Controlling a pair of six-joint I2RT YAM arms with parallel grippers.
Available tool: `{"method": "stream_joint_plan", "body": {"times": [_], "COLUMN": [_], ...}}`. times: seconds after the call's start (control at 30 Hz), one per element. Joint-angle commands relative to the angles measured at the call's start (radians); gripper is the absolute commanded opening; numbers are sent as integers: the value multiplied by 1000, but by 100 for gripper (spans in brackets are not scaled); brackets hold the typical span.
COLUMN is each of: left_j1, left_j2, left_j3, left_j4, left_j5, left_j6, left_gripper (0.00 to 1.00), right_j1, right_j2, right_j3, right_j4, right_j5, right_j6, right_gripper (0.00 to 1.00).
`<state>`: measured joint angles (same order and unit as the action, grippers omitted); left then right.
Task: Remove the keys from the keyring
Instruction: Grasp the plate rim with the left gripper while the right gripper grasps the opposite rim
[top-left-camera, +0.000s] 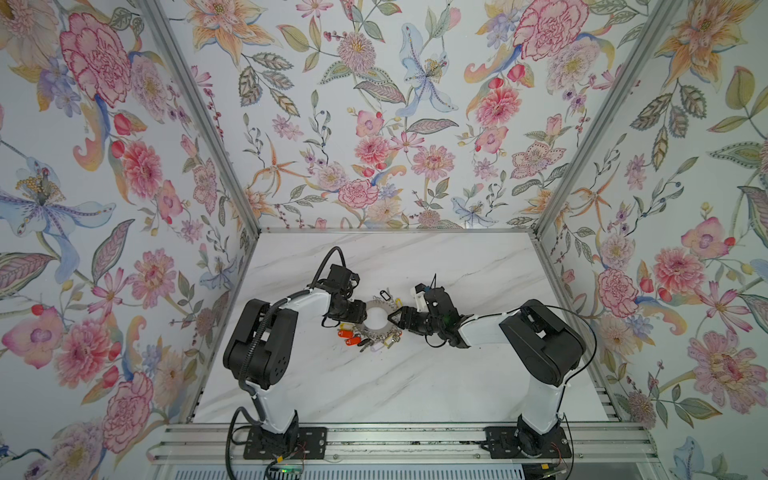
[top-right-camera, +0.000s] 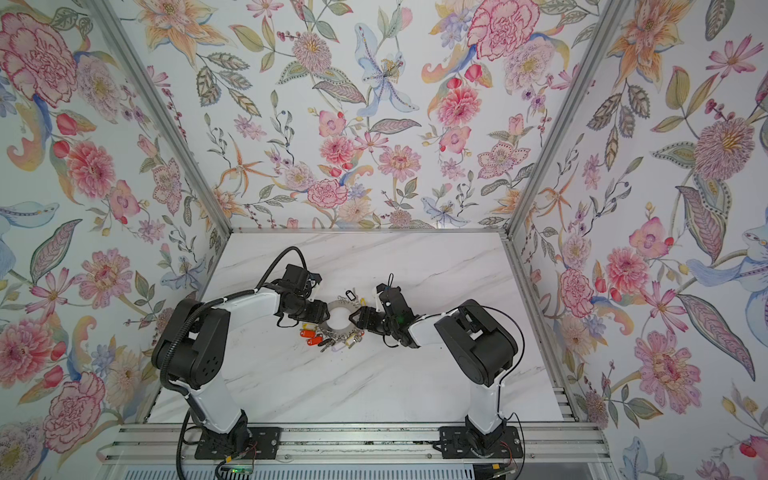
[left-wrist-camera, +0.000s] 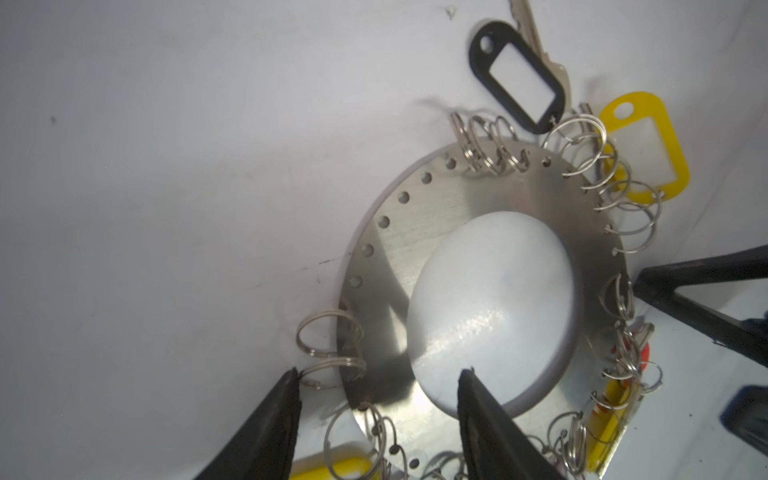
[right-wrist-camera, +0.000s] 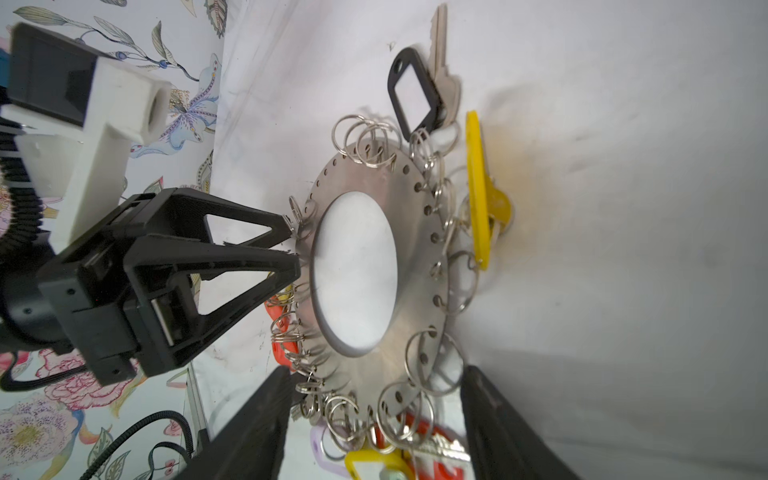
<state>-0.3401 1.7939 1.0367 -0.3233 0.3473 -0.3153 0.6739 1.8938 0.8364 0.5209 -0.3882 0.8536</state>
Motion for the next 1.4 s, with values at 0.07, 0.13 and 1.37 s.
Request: {"method": "stream_joint_plan", "body": {"times": [0.07,0.13,1.37], "left_j1": [6,7,-4], "left_j2": [5,8,-15], "left_j3": [-36,-38,-71], "left_j4": [14,13,45], "left_j5": [32,30,95], "left_j6": [-18,-18,-62], "left_gripper": [62,62,61], "right_j1": [6,5,7], "right_j2": [33,36,116], "right_j3": [42,54,110], "right_j4": [-47,-71,219], "right_j5": [30,48,-150], "right_j6": [-15,-33,180], "right_gripper": [65,65,32]}}
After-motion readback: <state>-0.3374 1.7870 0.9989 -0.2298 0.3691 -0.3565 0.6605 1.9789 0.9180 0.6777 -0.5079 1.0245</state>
